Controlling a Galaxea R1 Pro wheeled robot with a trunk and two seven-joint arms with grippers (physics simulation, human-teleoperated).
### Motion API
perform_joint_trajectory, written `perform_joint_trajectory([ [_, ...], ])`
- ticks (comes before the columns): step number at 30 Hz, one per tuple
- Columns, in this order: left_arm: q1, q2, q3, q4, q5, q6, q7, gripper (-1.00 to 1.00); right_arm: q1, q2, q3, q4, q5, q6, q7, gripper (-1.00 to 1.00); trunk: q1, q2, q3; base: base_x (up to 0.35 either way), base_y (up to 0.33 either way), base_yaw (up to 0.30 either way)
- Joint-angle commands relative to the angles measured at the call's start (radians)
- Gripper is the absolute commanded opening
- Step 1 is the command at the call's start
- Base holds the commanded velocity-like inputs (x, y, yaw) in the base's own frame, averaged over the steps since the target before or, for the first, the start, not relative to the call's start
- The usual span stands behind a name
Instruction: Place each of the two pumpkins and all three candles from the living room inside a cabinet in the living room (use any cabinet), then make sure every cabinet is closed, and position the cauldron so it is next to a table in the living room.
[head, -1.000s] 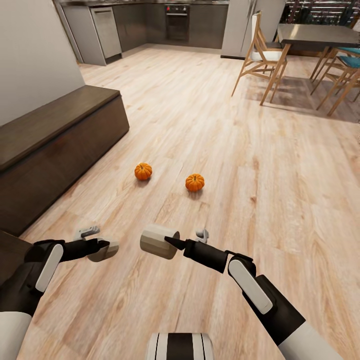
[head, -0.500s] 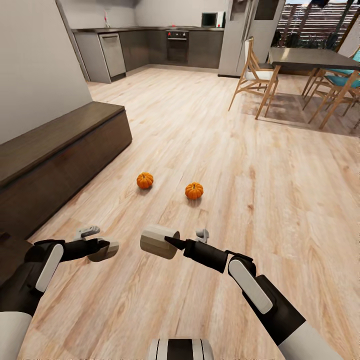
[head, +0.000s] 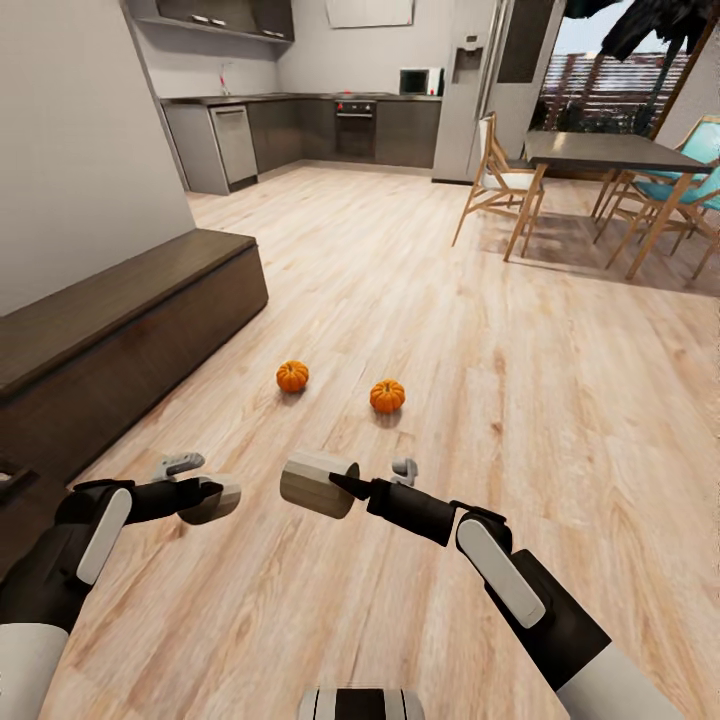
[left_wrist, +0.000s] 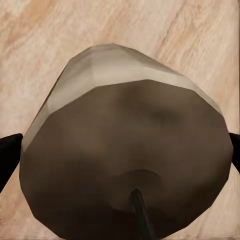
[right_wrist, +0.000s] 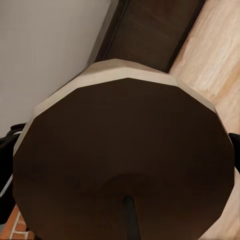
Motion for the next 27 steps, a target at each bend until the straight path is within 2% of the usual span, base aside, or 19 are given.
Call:
perform_joint_trajectory([
  [1, 0.000, 0.000, -0.008, 0.000, -0.011, 0.004, -0.010, -1.00, -0.001, -0.001, 0.001, 0.000, -0.005, 0.003, -0.001, -1.00, -0.001, 0.000, 0.003, -0.290, 0.000, 0.000],
  [6, 0.000, 0.000, -0.019, 0.000, -0.012, 0.003, -0.006, -1.00, -0.001, -0.001, 0.001, -0.001, -0.005, 0.003, -0.001, -1.00, -0.003, 0.001, 0.023, -0.164, 0.000, 0.002],
  [14, 0.000, 0.000, -0.020, 0.000, -0.012, 0.004, -0.005, -1.00, -0.001, -0.001, 0.002, -0.001, -0.005, 0.002, -0.001, -1.00, -0.007, 0.003, 0.054, -0.012, 0.000, 0.110],
  [27, 0.000, 0.000, -0.020, 0.000, -0.012, 0.003, -0.005, -1.00, -0.001, -0.001, 0.001, -0.001, -0.002, 0.002, -0.001, -1.00, -0.013, 0.006, 0.118, 0.000, 0.000, 0.007],
])
